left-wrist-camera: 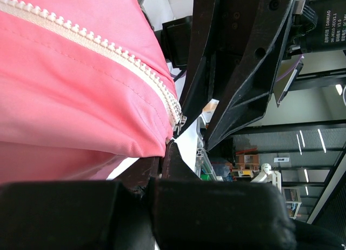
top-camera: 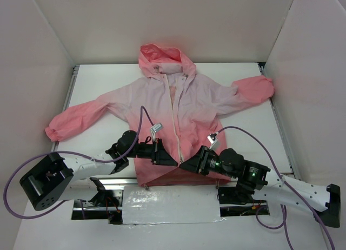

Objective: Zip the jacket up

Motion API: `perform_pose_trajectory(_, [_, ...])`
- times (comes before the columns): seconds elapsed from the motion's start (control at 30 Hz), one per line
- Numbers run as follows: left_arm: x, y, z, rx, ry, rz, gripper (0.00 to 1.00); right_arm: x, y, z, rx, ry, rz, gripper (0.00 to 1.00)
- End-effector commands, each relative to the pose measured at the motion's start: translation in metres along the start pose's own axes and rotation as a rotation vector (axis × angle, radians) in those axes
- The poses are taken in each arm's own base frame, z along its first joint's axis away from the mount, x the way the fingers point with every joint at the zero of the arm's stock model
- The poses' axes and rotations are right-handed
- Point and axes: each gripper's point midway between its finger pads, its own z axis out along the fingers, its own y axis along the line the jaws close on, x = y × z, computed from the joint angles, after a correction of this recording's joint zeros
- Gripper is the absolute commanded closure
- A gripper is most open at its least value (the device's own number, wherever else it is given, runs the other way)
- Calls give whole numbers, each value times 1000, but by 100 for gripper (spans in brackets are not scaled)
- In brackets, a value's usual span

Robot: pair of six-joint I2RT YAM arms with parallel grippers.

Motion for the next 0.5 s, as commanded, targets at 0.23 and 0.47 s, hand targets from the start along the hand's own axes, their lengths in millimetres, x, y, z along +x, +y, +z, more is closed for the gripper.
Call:
perform_pose_trajectory(0.23, [2, -9, 2, 47, 11, 64, 100, -6, 29, -5, -66, -13, -7, 62])
perform_pose_trajectory(0.47, [0, -9, 4, 48, 10, 63, 100, -5, 31, -6, -72, -6, -1, 61])
